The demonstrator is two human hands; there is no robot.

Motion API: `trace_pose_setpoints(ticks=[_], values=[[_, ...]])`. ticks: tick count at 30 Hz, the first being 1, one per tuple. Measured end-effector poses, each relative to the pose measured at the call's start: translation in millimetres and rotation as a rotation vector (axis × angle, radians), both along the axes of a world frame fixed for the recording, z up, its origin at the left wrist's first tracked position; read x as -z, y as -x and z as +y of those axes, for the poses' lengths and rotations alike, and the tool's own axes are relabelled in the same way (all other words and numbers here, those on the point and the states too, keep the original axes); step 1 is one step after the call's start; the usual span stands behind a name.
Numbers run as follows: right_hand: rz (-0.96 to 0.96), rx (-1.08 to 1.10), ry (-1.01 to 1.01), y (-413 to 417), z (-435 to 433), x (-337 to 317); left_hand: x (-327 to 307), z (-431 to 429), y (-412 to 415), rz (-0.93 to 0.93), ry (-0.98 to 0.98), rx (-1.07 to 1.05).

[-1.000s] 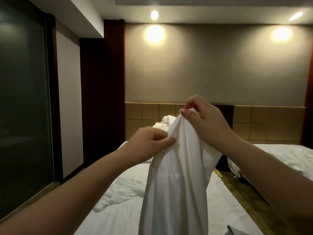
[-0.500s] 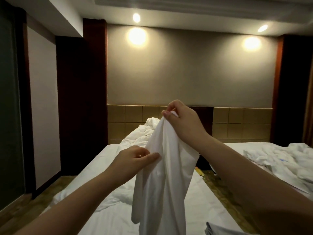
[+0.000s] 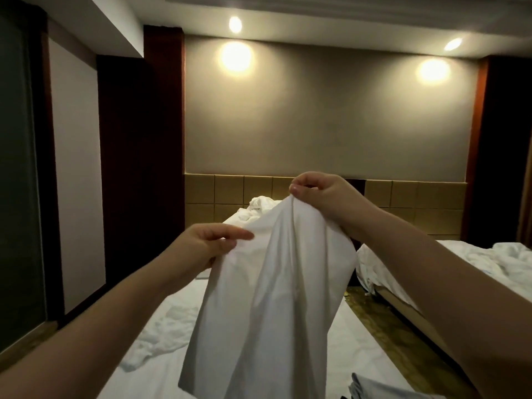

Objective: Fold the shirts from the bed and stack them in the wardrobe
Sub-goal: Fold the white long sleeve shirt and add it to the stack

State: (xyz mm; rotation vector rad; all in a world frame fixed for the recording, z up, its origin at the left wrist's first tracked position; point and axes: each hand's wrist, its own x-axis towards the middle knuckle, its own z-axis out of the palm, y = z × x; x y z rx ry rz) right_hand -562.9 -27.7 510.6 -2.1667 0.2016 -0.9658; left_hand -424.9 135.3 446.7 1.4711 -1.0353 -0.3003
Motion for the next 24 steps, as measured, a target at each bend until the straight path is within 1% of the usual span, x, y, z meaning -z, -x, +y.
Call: trace_pose_setpoints(ticks=[2, 3, 6, 8, 9, 11, 12, 13, 14, 15, 16, 17, 18, 19, 21, 22, 24], values=[[0.035, -0.01, -0.019, 2.6, -0.1, -1.1, -5.3, 3.5, -2.3, -0.052, -0.011, -0.039], [0.066, -0.006, -0.009, 2.7, 0.7, -1.8, -5.8, 3.3, -2.9, -0.129, -0.031, -0.079], [0.154, 0.016, 0.081, -0.6, 2.7, -3.1, -4.8, -1.9, 1.1, -0.448, -0.133, -0.221], [0.207, -0.031, 0.104, 3.4, 7.0, -6.7, -4.8, -3.1, 3.4, -0.592, -0.138, -0.278], [0.203, -0.127, 0.029, 8.2, 8.0, -10.6, -5.8, -1.9, 3.7, -0.634, -0.108, -0.302], [0.186, -0.413, -0.251, 18.1, 10.0, -19.0, -8.4, 1.3, 3.3, -0.668, 0.032, -0.352], [0.199, -0.487, -0.309, 18.9, 11.2, -19.9, -9.4, 1.2, 3.7, -0.693, 0.109, -0.373], [0.255, -0.451, -0.256, 14.9, 12.1, -18.7, -9.2, -1.0, 3.6, -0.738, 0.15, -0.387], [0.378, -0.31, -0.023, 6.3, 12.1, -14.7, -7.3, -5.0, 2.2, -0.794, 0.143, -0.396], [0.479, -0.151, 0.217, -1.5, 15.0, -10.3, -3.4, -10.0, -0.1, -0.841, 0.095, -0.408], [0.514, -0.046, 0.41, -8.9, 16.5, -7.8, 1.8, -14.9, -4.1, -0.864, 0.024, -0.425], [0.5, -0.03, 0.492, -13.3, 18.8, -8.1, 7.6, -18.5, -9.7, -0.853, -0.044, -0.438], [0.458, -0.049, 0.496, -15.2, 23.0, -9.7, 12.9, -19.7, -15.3, -0.793, -0.091, -0.439], [0.424, -0.045, 0.523, -17.9, 26.2, -11.9, 17.2, -18.5, -19.4, -0.683, -0.104, -0.42], [0.407, 0.08, 0.697, -26.0, 28.9, -12.7, 24.2, -13.5, -19.8, -0.444, -0.062, -0.337], [0.42, 0.168, 0.796, -33.0, 27.6, -11.2, 27.6, -12.2, -17.7, -0.368, -0.054, -0.297], [0.446, 0.261, 0.889, -45.8, 26.5, -5.6, 35.2, -12.5, -13.4, -0.299, -0.063, -0.243]])
